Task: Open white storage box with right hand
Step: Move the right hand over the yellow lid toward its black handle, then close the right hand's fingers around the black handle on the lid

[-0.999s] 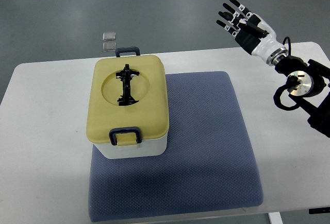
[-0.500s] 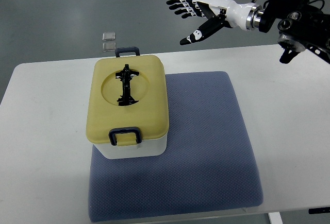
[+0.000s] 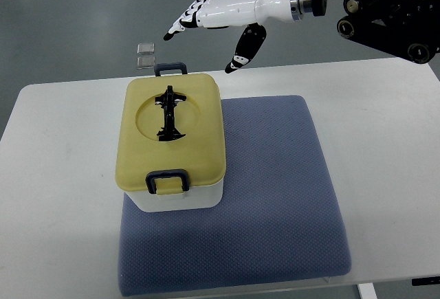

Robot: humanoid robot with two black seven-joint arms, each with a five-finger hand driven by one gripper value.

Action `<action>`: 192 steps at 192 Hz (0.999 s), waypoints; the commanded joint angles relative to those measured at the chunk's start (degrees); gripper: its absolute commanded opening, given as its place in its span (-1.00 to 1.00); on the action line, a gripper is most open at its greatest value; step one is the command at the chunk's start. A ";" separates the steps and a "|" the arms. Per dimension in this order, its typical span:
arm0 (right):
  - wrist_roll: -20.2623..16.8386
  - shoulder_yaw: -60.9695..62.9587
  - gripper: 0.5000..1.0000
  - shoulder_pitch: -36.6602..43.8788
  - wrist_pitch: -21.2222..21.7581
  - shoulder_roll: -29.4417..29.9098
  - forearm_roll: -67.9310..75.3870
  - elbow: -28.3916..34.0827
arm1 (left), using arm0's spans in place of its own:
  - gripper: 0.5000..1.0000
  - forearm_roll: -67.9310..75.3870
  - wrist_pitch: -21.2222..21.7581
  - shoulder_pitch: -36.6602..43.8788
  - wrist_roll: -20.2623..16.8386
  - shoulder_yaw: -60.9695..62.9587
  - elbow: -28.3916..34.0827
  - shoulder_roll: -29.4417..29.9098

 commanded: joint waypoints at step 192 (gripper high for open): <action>0.25 -3.30 0.47 -5.51 -9.46 10.48 -2.22 -3.17 | 1.00 0.08 -0.05 0.00 0.00 -0.01 -1.54 0.00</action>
